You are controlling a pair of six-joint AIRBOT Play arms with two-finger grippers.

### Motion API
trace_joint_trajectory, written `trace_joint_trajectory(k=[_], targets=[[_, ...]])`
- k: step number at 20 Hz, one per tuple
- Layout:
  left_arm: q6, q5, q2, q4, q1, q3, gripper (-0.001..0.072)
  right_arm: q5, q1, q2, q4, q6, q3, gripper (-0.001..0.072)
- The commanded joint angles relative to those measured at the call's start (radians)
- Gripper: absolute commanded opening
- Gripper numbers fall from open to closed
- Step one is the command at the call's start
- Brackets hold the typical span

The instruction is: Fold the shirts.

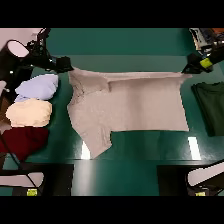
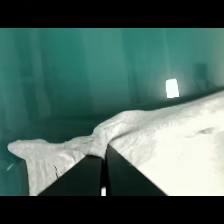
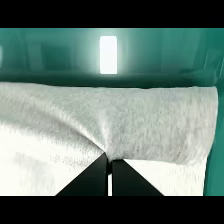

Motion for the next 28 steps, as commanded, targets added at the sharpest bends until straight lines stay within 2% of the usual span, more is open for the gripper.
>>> trace_joint_trajectory(k=[1, 4, 8, 14, 16, 17, 18, 19, 20, 23, 28], targets=[[0.008, 0.187, -0.050, 0.008, 0.001, -0.002, 0.0021, -0.222, 0.016, -0.053, -0.021, -0.010, 0.001, 0.0012], [0.041, 0.128, -0.050, 0.011, 0.001, -0.001, 0.0021, -0.200, 0.014, -0.022, -0.031, -0.087, 0.001, 0.0012], [0.039, -0.052, -0.050, 0.086, 0.001, -0.029, 0.0020, -0.079, 0.028, -0.019, -0.132, -0.098, -0.049, 0.0012], [0.039, 0.003, -0.050, 0.090, 0.001, -0.199, 0.0021, -0.139, 0.055, -0.010, -0.131, -0.077, -0.263, 0.0013], [0.027, -0.018, -0.050, 0.090, 0.001, -0.205, 0.0023, -0.145, 0.056, -0.010, -0.130, -0.076, -0.292, 0.0021], [0.023, -0.032, -0.048, 0.086, 0.001, -0.204, 0.0183, -0.139, 0.055, -0.010, -0.130, -0.062, -0.299, 0.0159], [0.019, -0.053, -0.048, 0.086, 0.001, -0.201, 0.0554, -0.119, 0.055, -0.010, -0.130, -0.060, -0.298, 0.0341], [0.002, -0.093, -0.046, 0.089, 0.002, -0.193, 0.0664, -0.094, 0.047, -0.005, -0.130, -0.062, -0.296, 0.0355], [0.002, -0.147, -0.040, 0.092, 0.008, -0.187, 0.0609, -0.068, 0.039, 0.008, -0.129, -0.066, -0.297, 0.0354], [0.002, -0.257, 0.033, 0.107, 0.031, -0.234, 0.0606, -0.048, 0.016, 0.129, -0.131, -0.109, -0.389, 0.0354], [-0.030, -0.251, 0.292, 0.097, 0.029, -0.632, 0.0606, -0.121, -0.029, 0.415, -0.121, -0.124, -0.706, 0.0333]])
